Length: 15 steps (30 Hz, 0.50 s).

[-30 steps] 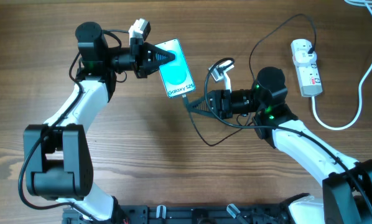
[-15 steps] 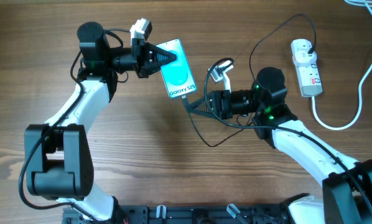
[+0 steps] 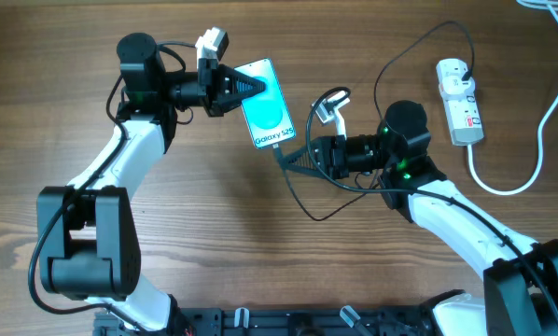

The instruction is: Plug charger to phone and switch on socket

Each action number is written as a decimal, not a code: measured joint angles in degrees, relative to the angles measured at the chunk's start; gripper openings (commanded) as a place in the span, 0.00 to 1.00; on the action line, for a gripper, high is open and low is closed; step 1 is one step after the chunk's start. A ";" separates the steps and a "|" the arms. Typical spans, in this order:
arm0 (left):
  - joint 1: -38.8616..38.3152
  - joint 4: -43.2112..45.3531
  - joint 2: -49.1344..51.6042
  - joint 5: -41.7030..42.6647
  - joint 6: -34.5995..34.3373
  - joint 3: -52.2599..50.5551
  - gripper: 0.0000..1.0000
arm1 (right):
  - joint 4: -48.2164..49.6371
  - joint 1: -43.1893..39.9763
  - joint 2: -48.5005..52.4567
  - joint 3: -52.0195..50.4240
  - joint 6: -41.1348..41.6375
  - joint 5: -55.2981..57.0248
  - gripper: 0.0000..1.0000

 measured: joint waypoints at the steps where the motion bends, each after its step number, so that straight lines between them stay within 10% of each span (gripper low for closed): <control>1: 0.00 -0.20 0.00 0.04 -0.02 0.00 0.04 | -0.07 0.00 0.00 0.00 0.00 -0.07 0.04; 15: 0.33 -3.23 0.00 0.42 0.17 0.00 0.04 | -0.09 0.00 0.00 0.00 0.46 -0.24 0.04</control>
